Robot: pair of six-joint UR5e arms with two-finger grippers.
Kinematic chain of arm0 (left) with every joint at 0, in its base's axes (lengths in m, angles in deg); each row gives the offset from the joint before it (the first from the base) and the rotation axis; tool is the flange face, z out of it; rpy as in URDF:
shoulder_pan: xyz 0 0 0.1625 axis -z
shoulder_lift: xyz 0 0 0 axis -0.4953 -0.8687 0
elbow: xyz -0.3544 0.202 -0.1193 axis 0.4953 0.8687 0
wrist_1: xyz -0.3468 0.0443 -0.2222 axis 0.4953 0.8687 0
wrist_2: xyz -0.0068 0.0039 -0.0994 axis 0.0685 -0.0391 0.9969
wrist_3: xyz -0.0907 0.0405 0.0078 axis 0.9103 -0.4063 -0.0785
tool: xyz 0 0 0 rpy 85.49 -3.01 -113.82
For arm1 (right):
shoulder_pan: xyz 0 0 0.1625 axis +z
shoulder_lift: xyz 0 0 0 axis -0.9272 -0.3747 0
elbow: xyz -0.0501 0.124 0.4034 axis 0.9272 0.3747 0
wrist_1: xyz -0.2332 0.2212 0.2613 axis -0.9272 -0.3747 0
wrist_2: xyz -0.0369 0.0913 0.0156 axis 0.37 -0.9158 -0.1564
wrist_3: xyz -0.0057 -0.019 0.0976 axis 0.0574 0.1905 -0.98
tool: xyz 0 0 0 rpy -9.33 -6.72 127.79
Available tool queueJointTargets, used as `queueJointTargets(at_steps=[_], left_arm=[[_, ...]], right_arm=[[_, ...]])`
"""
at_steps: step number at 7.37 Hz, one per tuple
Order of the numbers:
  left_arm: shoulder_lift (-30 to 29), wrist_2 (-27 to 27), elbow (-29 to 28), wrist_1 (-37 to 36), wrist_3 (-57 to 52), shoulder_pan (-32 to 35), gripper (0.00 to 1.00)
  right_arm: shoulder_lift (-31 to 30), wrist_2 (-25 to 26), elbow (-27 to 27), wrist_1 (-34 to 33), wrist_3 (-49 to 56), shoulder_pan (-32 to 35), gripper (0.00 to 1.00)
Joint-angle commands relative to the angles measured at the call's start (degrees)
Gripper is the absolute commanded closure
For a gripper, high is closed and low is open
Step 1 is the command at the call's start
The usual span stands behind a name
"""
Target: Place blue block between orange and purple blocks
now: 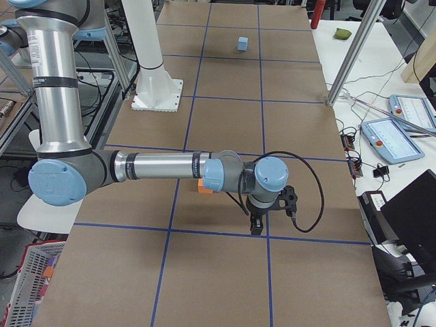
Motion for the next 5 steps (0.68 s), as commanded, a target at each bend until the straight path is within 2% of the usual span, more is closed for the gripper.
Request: queueJointTargets(at_steps=[1, 2, 3, 5], left_arm=[[-1.28, 0.67, 3.69, 0.96, 0.09, -1.36, 0.00], [-2.85, -0.03, 3.62, 2.19, 0.78, -6.16, 0.00], [-3.21, 0.40, 4.14, 2.37, 2.53, -8.12, 0.00], [-3.22, 1.28, 5.38, 7.79, 10.43, -10.93, 0.00]], right_arm=[[0.20, -0.07, -0.02, -0.01, -0.13, 0.01, 0.00], [0.38, -0.07, -0.10, 0.08, -0.04, -0.07, 0.00], [0.55, -0.16, -0.10, 0.08, -0.13, -0.08, 0.00], [0.64, -0.16, -0.54, 0.08, -0.04, -0.16, 0.00]])
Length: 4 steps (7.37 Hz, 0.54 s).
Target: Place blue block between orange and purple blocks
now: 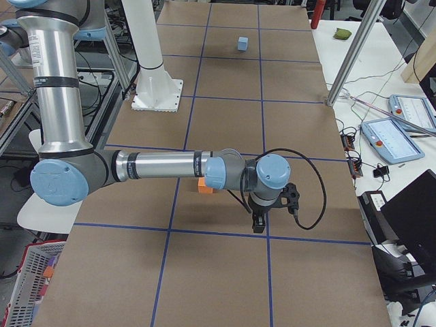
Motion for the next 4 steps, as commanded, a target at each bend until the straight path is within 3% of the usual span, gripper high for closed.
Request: queueJointTargets(at_steps=[1, 4], left_arm=[[-0.21, 1.16, 0.45, 4.95, 8.75, -5.88, 0.00], [0.06, -2.77, 0.10, 14.25, 28.84, -19.58, 0.00]], right_arm=[[0.15, 0.25, -0.47, 0.01, 0.20, -0.21, 0.00], [1.56, 1.47, -0.48, 0.01, 0.29, -0.56, 0.00]])
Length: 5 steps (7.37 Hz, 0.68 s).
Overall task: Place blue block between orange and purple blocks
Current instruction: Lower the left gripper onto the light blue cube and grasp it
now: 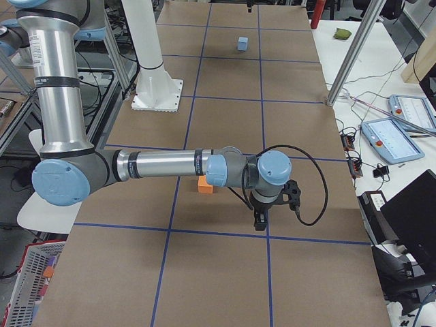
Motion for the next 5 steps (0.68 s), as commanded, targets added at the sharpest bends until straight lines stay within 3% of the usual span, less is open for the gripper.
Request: queueJointTargets(at_steps=[1, 5], left_arm=[[0.48, -4.21, -0.54, 5.61, 13.75, -8.84, 0.00], [-0.31, -9.58, -2.56, 5.90, 16.08, -15.27, 0.00]], right_arm=[[0.49, 0.80, 0.36, 0.00, -0.32, -0.47, 0.00], [0.49, 0.54, 0.10, 0.00, -0.68, -0.48, 0.00]])
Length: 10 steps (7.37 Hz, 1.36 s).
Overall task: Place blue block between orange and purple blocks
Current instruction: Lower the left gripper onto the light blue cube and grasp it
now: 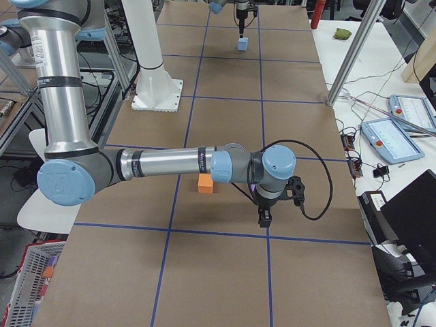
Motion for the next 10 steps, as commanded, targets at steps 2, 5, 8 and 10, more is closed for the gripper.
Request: queueJointTargets(at_steps=[2, 5, 8, 10], left_arm=[[-2.28, -2.38, -3.99, 0.16, -0.32, -3.01, 0.00], [-2.28, -2.39, -8.13, 2.71, -5.94, -2.92, 0.00], [-4.92, -1.95, -9.03, 2.71, -4.11, -2.84, 0.80], [-4.92, -0.81, -6.14, 0.97, -3.93, -2.40, 1.00]], right_arm=[[0.09, 0.07, -0.11, 0.00, 0.07, -0.20, 0.00], [1.22, 0.25, -0.11, -0.09, 0.07, -0.55, 0.00], [1.23, 0.25, -0.11, -0.09, 0.07, -0.64, 0.00], [0.45, -0.27, -0.02, -0.09, -0.02, -0.64, 0.00]])
